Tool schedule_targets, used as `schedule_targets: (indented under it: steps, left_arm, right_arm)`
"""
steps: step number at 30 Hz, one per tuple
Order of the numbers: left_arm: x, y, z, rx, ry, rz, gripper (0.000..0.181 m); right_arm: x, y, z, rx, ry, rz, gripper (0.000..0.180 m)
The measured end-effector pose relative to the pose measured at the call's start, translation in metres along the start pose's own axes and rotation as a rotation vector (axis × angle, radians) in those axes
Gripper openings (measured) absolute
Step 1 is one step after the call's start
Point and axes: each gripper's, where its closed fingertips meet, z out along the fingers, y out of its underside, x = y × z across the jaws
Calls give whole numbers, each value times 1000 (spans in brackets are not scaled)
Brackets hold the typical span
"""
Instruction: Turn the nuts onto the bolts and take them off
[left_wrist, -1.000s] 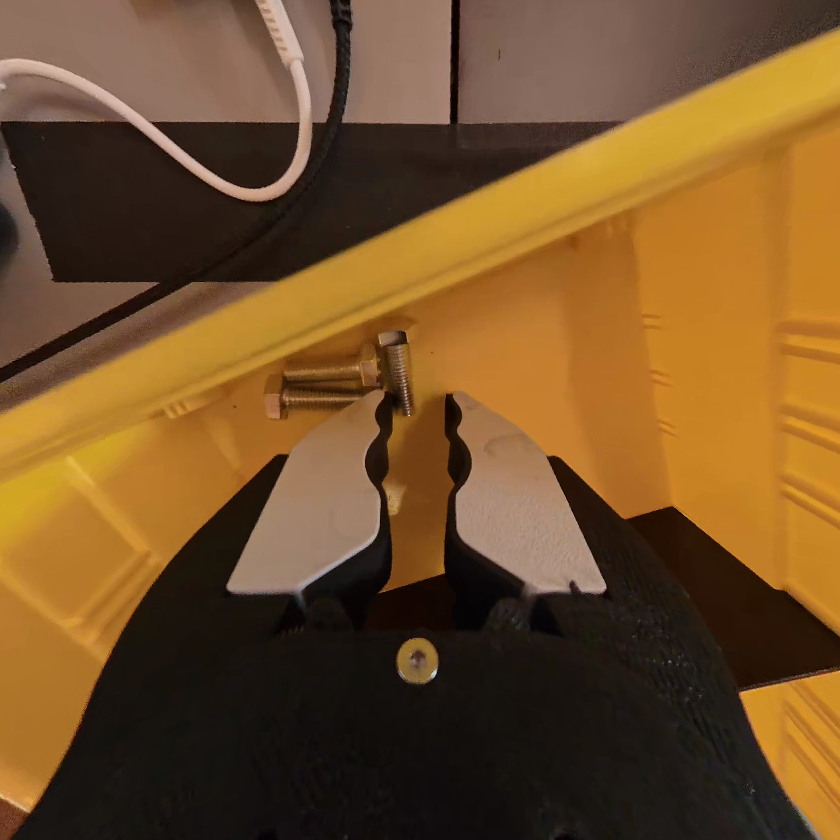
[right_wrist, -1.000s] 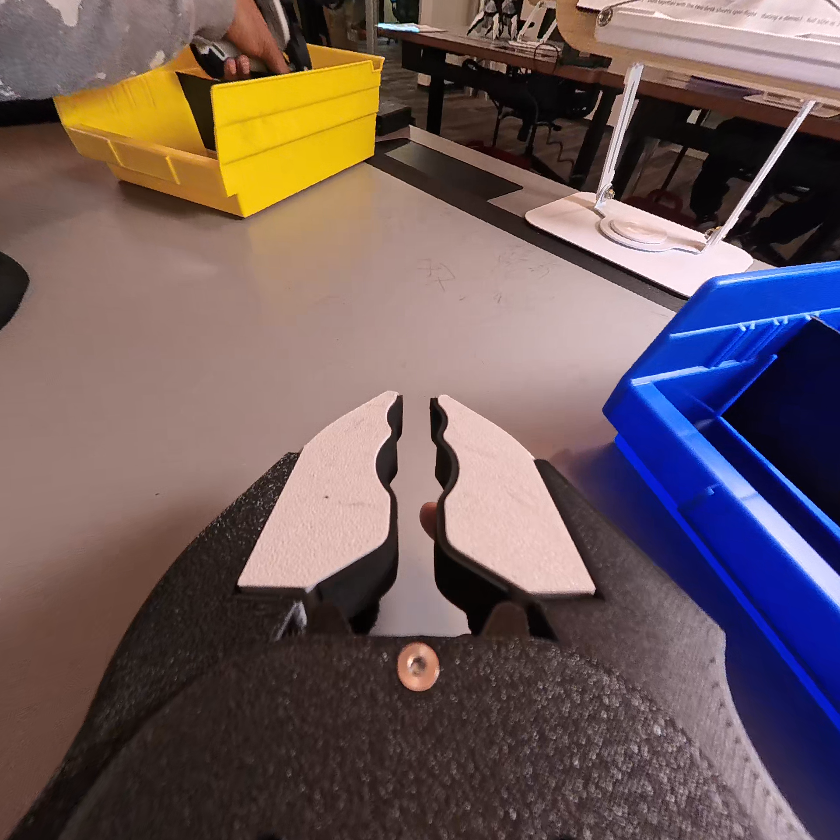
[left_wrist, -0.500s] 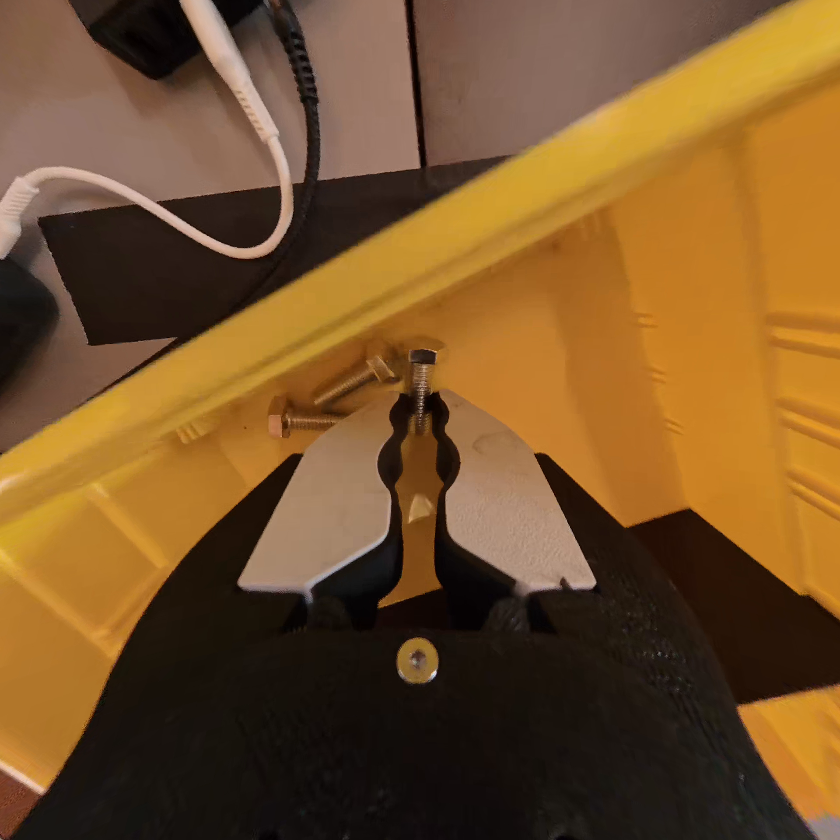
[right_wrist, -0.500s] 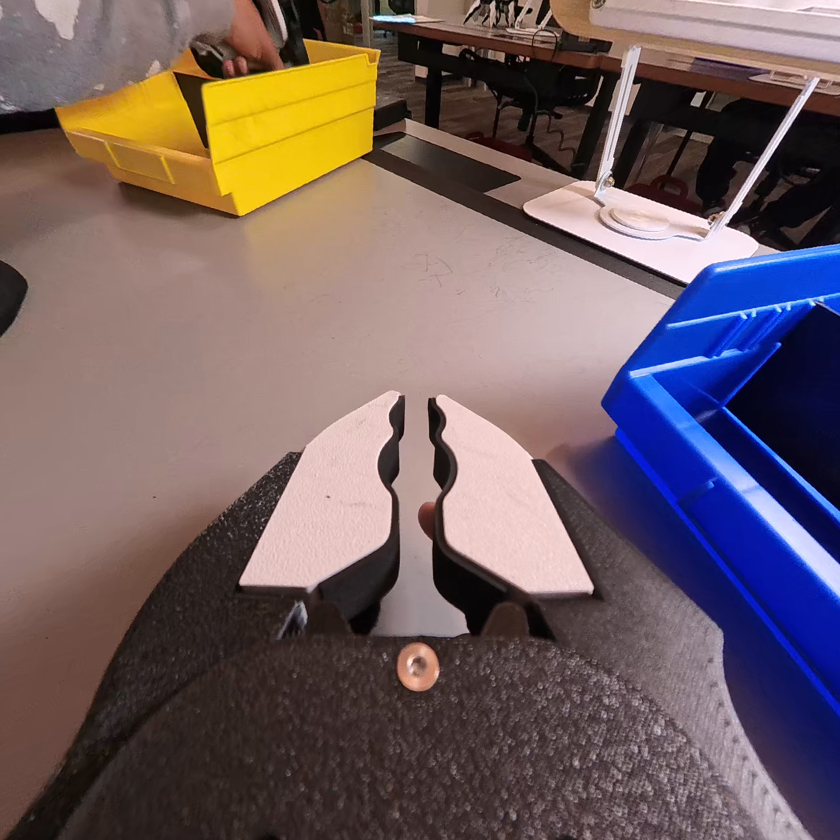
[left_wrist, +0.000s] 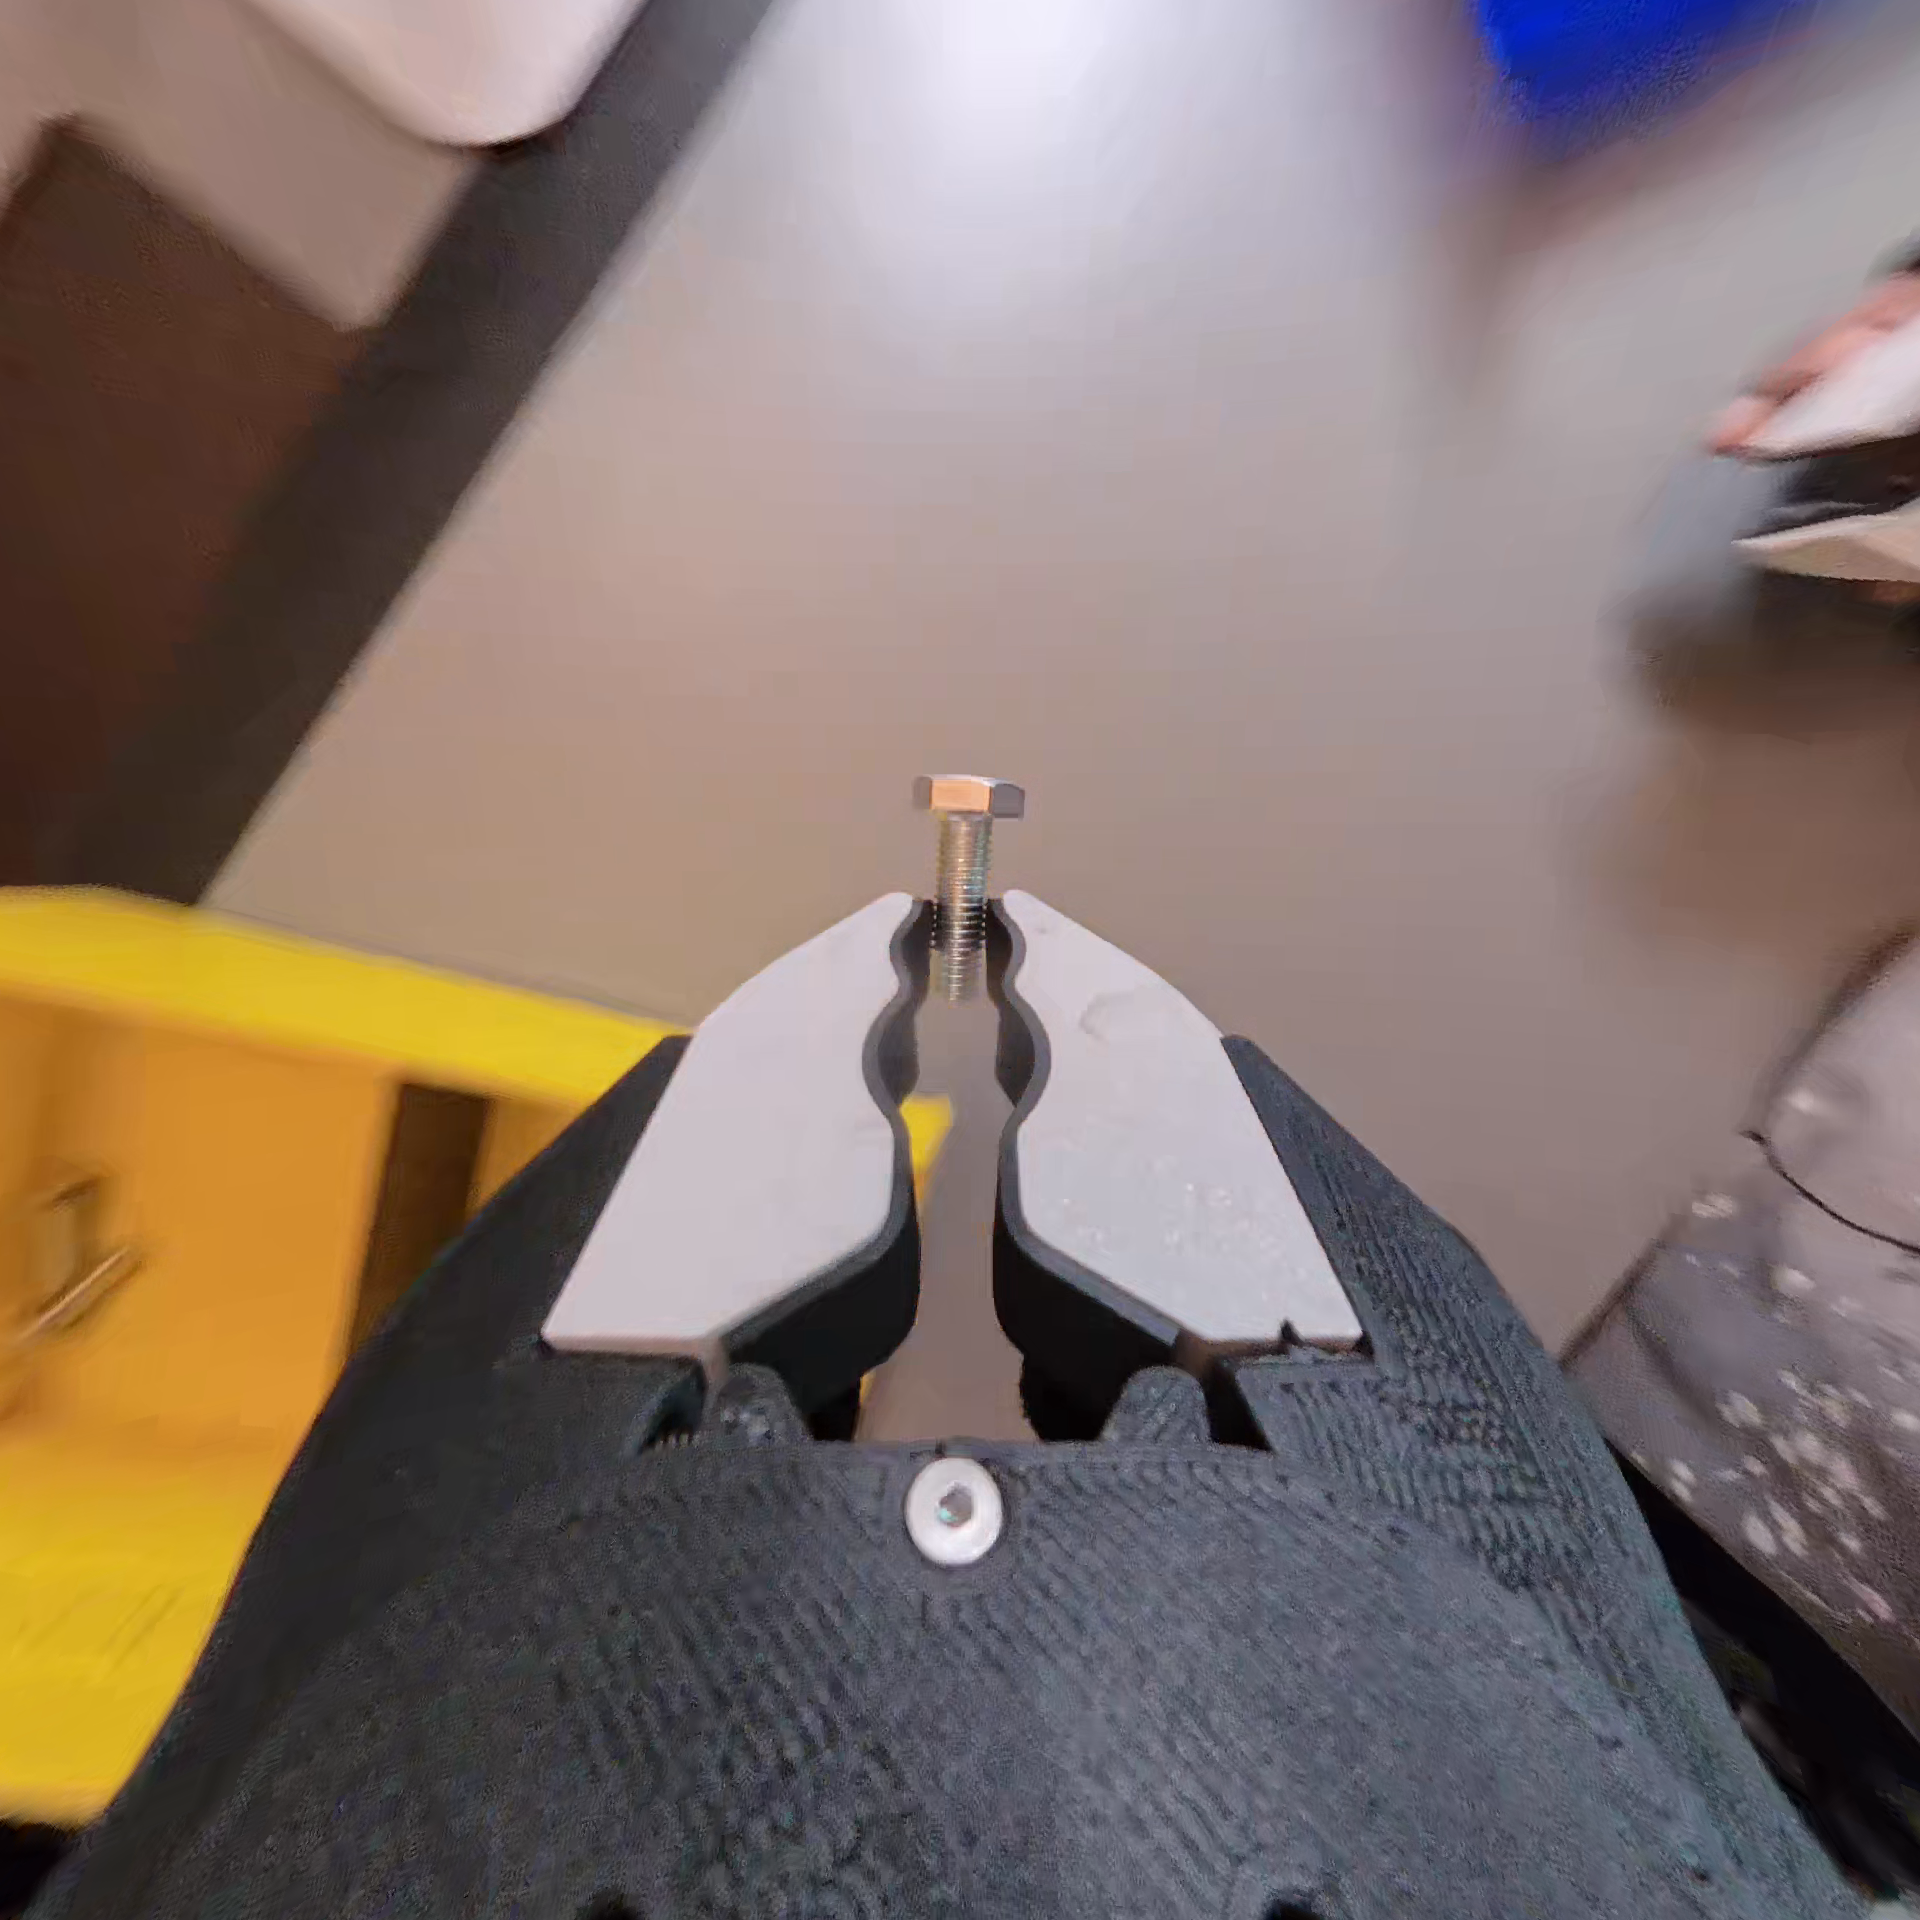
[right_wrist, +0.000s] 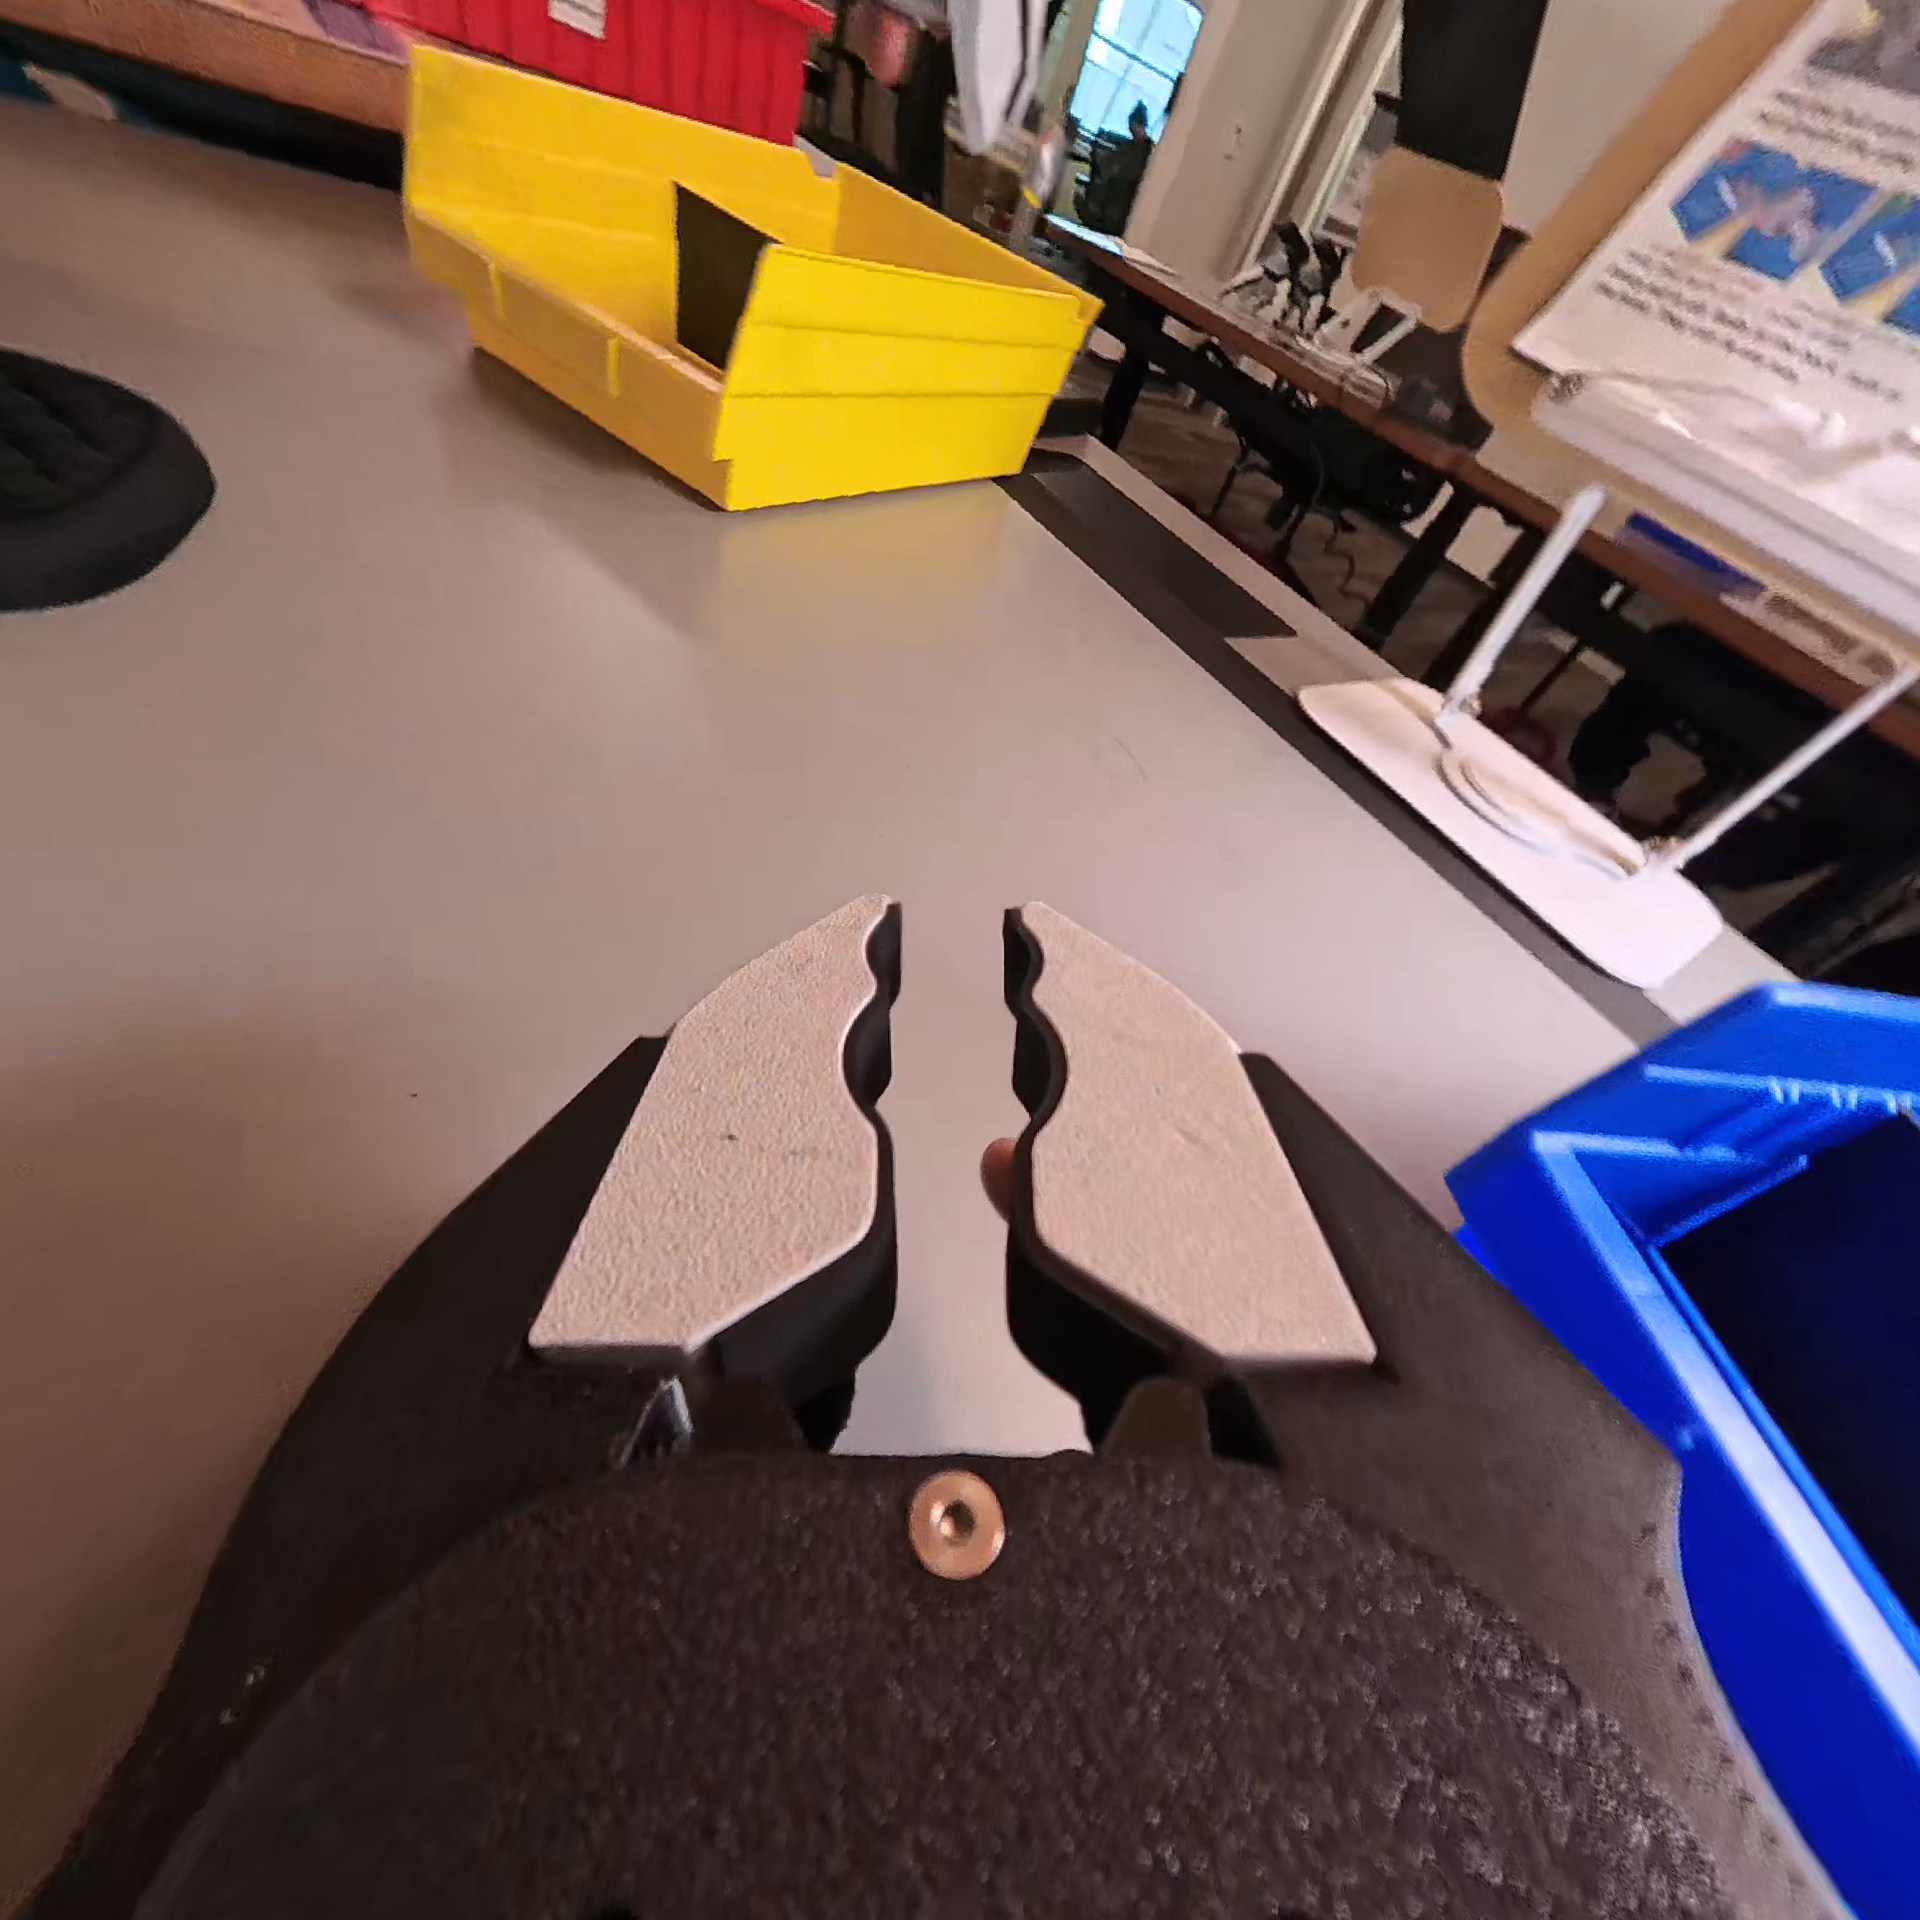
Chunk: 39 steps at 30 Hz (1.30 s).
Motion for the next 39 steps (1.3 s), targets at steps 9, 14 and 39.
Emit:
schedule_targets:
  steps: [9, 14, 39]
  left_arm:
    - [185, 2, 99, -62, 288, 246, 11]
    - [226, 5, 123, -101, 311, 296, 11]
    - [258, -29, 13, 1059, 523, 442, 20]
  right_arm:
    - [-25, -2, 4, -34, 49, -263, 30]
    - [-37, -6, 7, -59, 41, -290, 33]
    - [-32, -114, -25, 518, -500, 512, 19]
